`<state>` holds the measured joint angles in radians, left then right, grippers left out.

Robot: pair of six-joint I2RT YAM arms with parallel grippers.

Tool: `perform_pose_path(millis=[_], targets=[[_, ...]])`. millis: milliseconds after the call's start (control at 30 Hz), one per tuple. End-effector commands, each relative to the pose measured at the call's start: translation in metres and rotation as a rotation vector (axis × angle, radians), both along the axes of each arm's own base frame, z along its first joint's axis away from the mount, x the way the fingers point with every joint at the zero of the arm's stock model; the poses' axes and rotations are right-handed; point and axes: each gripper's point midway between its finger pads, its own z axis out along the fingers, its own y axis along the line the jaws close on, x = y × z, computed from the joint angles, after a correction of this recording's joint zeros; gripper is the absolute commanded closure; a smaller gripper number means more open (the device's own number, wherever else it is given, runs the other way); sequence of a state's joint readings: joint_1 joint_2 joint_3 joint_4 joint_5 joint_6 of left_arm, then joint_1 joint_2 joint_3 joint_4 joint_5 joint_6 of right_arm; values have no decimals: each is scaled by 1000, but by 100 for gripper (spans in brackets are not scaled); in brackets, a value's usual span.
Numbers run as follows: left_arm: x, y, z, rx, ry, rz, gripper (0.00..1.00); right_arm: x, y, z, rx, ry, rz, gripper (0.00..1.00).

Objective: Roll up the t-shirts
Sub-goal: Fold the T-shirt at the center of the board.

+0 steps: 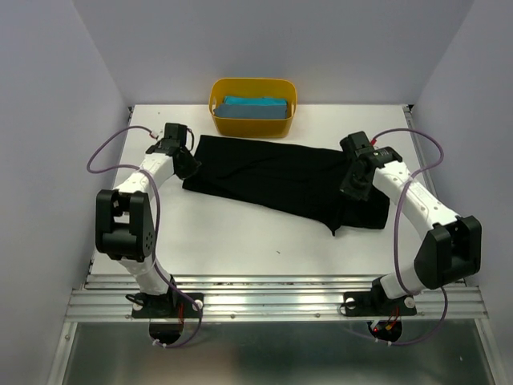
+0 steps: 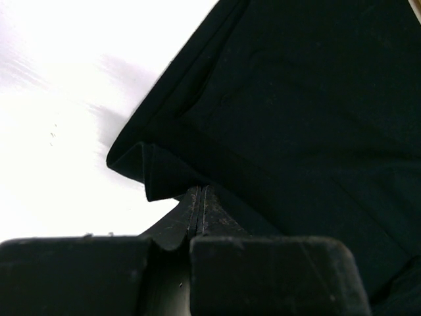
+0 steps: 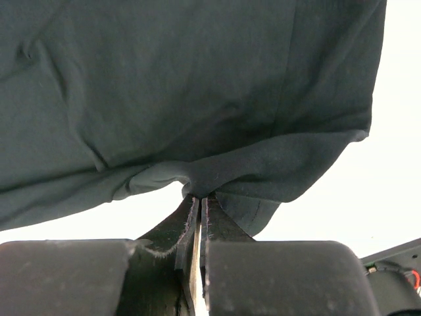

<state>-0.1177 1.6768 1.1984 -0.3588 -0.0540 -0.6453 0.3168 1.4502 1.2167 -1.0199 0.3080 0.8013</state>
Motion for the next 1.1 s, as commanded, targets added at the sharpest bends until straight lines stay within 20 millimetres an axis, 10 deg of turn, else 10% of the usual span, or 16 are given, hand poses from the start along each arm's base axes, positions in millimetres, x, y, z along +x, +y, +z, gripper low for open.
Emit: perform_pose_path(millis=[0,933,1067], targets=[[20,6,21,16,-58,23,100,26,-13,19,-40,-74,-2,98],[57,8,-8,41,-6,3,100,124,-36,6,-126,-142,56,91],[61,4,-3,24,-29,-7,71,146,-46,-5,-81,-169,41,75]])
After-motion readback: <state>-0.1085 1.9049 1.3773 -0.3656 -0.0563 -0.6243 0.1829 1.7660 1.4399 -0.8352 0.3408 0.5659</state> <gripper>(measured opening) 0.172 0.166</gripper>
